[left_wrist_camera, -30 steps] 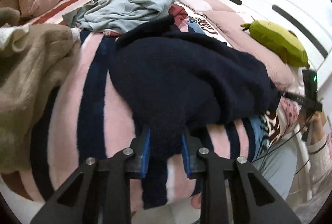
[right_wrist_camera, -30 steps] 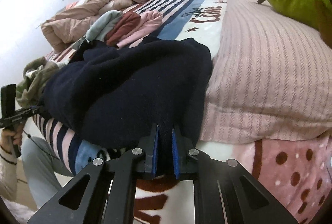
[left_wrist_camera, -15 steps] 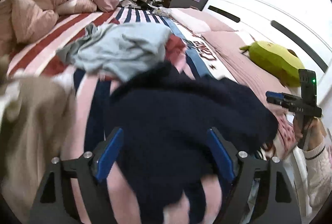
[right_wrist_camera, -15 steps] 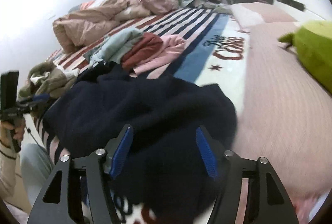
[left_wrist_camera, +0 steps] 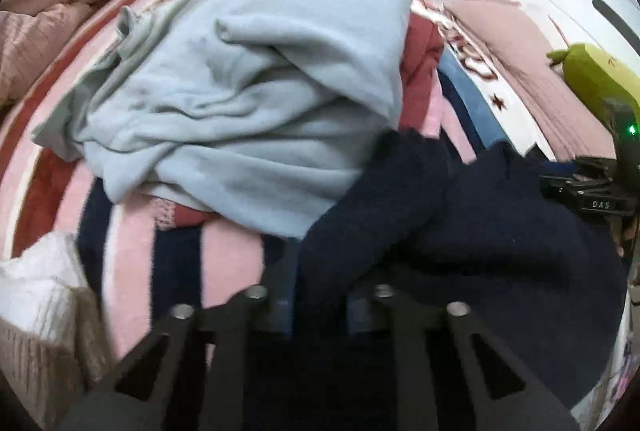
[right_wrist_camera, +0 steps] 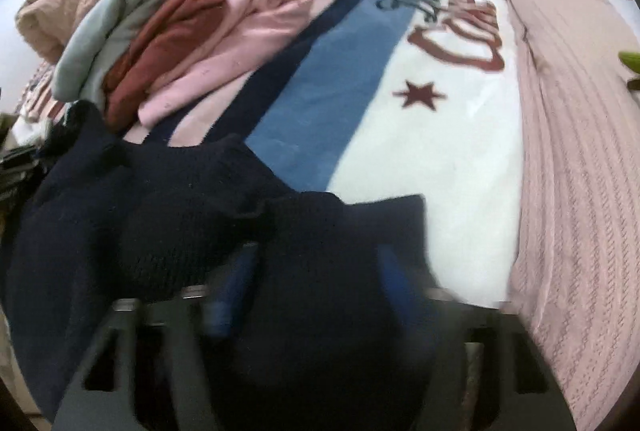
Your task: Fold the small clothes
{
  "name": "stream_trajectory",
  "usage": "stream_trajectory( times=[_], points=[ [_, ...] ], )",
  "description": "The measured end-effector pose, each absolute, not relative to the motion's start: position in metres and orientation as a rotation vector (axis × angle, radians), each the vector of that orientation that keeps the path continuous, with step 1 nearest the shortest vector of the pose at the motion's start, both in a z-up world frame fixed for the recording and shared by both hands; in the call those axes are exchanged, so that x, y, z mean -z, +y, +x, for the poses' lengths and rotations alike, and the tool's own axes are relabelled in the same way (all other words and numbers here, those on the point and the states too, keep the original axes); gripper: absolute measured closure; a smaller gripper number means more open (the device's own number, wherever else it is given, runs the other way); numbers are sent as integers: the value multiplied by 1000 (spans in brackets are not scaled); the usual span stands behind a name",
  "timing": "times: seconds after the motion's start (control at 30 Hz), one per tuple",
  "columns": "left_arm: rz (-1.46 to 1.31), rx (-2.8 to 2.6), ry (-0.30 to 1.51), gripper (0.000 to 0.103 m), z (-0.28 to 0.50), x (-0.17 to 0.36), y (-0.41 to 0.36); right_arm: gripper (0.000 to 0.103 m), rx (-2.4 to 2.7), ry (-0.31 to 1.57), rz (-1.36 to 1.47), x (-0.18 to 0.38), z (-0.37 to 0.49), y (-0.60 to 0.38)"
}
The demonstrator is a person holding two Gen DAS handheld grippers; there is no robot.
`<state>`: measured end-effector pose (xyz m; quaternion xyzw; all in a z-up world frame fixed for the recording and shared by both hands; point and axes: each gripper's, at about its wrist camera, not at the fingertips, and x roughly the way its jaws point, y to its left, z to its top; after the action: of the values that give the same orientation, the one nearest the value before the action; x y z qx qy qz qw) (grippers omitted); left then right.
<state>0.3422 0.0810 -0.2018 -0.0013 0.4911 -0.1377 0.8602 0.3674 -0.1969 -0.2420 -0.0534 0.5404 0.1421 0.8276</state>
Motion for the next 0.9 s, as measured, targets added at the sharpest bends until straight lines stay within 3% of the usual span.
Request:
stream_trajectory(
  times=[0.13,0.27,0.37,0.43,0.47,0.5,0.53,0.57,0.67,0.73,0.77,0.8,0.83,0.9],
  points=[
    [-29,162,912,96,332,186,104,96,-242,1060,-131,229,362,-202],
    [-54,122,890,96,332,183,119,97,-181,985,-124,220,364,-209],
    [-41,88,963,77,339,196,118,96,-175,1018,-116,222,373,-206],
    [-38,84,964,60,331,194,118,92,-182,1042,-151,224,372,-200],
    [-39,94,954,53,323,192,119,82,-184,1035,-162,221,367,-197],
    [-42,105,934,37,313,185,120,65,-186,1023,-165,215,357,-197],
    [-42,115,899,29,298,175,122,56,-192,1003,-157,208,347,-199],
    [-43,123,868,27,283,166,122,47,-205,969,-138,198,332,-200],
    [-79,164,800,20,233,143,127,47,-302,884,-72,173,283,-196],
    [-123,195,788,17,195,134,130,50,-376,834,-37,162,248,-187],
    [-151,210,793,17,182,134,130,64,-425,796,-27,158,225,-179],
    [-187,225,799,15,169,136,131,87,-448,768,-31,156,213,-172],
    [-227,240,811,15,157,140,132,97,-463,736,-40,155,196,-162],
    [-305,279,828,15,137,150,132,98,-483,710,-49,160,174,-137]
  ],
)
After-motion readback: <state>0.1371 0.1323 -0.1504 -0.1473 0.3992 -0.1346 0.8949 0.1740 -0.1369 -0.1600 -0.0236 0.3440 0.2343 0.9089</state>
